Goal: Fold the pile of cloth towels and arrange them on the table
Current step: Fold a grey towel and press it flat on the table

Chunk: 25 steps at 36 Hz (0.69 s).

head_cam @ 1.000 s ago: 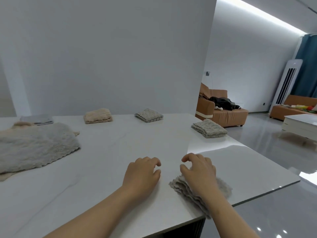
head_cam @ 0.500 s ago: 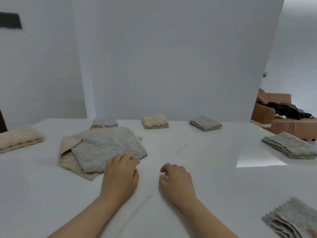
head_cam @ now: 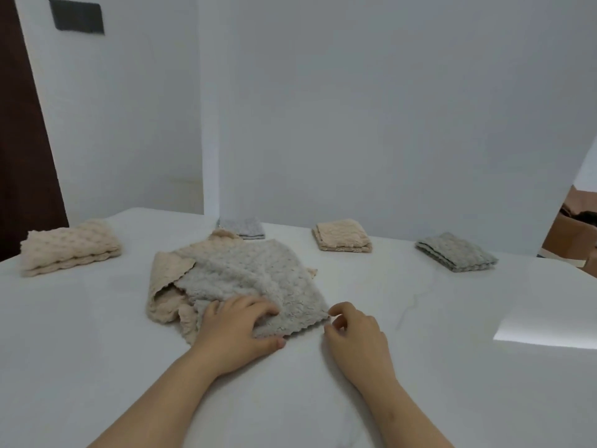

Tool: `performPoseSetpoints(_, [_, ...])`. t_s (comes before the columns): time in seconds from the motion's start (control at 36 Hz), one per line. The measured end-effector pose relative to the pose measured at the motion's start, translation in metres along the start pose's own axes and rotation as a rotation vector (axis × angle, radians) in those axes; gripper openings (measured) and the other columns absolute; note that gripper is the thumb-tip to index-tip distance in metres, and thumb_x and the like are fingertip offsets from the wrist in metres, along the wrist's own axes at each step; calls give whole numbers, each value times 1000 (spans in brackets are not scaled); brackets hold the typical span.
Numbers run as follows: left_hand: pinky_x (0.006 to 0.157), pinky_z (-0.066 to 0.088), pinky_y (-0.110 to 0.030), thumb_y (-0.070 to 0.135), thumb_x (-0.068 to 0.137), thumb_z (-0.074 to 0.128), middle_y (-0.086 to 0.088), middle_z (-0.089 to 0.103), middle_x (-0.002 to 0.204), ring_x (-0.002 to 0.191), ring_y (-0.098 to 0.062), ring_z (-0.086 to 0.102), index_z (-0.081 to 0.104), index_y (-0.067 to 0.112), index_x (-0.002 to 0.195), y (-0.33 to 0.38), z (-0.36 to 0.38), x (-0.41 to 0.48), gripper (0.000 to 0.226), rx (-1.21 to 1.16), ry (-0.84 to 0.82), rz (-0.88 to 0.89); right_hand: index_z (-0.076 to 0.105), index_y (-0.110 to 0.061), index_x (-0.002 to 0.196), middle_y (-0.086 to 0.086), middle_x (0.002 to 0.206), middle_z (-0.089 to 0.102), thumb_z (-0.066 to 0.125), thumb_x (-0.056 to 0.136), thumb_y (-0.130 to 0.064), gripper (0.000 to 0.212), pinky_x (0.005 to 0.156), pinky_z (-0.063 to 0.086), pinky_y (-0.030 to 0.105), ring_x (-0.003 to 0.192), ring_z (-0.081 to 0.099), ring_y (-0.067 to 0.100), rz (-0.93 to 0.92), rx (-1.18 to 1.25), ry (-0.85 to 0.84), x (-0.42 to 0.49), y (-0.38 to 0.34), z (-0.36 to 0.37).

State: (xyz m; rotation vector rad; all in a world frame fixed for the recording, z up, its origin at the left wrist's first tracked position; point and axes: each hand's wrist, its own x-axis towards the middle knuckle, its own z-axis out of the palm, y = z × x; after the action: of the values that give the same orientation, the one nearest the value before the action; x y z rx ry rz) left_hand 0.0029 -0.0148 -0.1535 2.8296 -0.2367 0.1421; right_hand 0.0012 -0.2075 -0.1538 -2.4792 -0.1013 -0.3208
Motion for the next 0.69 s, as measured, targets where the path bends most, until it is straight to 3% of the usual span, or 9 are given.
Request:
performPoseSetpoints(0.11, [95,26,-30,50,86,37,22,54,118,118,-5,44,58,36,111,3,2,7,36,38,193,43,53,-29,110,-14,90,59,46,89,-22,24,86,40,29,97,49,13,-19,18,-8,0,1,0])
performPoseSetpoints(0.22, [71,32,-27,32,89,42,3,68,90,89,-19,59,65,17,96,10,-6,8,28,-143,372,32,44,-34,125,-14,122,50,46,89,-24,38,94,33,26,114,43,11,-97,-20,-25,-3,-4,0])
performPoseSetpoints(0.28, [68,39,-29,35,89,43,1,69,84,83,-21,60,65,19,93,11,-21,10,27,-225,385,50,38,-36,132,-17,132,42,46,89,-25,45,100,31,25,121,39,8,-121,-10,-34,-4,-5,0])
performPoseSetpoints(0.33, [65,38,-23,25,93,49,7,64,78,80,-18,56,60,29,90,6,-42,10,12,-354,378,21,34,-37,136,-16,137,38,47,89,-25,50,104,29,25,124,37,7,-132,20,-45,-5,-6,-1])
performPoseSetpoints(0.39, [64,36,-23,20,93,50,10,61,84,85,-14,52,59,32,93,-2,-61,7,15,-499,451,-46,31,-37,137,-15,138,36,48,90,-25,52,105,30,27,124,39,8,-130,53,-53,-7,-6,-2])
performPoseSetpoints(0.44, [74,34,-23,19,94,49,10,61,95,93,-12,50,63,28,101,-5,-73,4,18,-606,510,-101,28,-38,138,-15,138,35,48,90,-26,53,105,32,29,123,40,9,-117,73,-63,-8,-7,-2])
performPoseSetpoints(0.58, [75,47,-27,17,95,48,11,65,89,86,-11,60,63,29,84,21,-85,-2,22,-934,445,-143,22,-52,131,-20,133,33,55,88,-29,60,102,35,26,121,40,6,-147,267,-85,-11,-17,-6])
performPoseSetpoints(0.64, [81,50,-30,16,95,49,10,67,90,88,-12,62,65,26,86,37,-82,-3,21,-1003,350,-133,13,-63,118,-34,124,27,62,84,-28,69,105,33,25,125,35,5,-179,420,-91,-13,-25,-8])
performPoseSetpoints(0.69, [79,53,-32,13,94,49,4,71,83,84,-17,66,68,21,81,52,-80,-7,24,-1126,188,-99,17,-66,114,-48,119,21,69,78,-28,74,108,30,24,128,31,-2,-242,490,-60,-12,-33,-8])
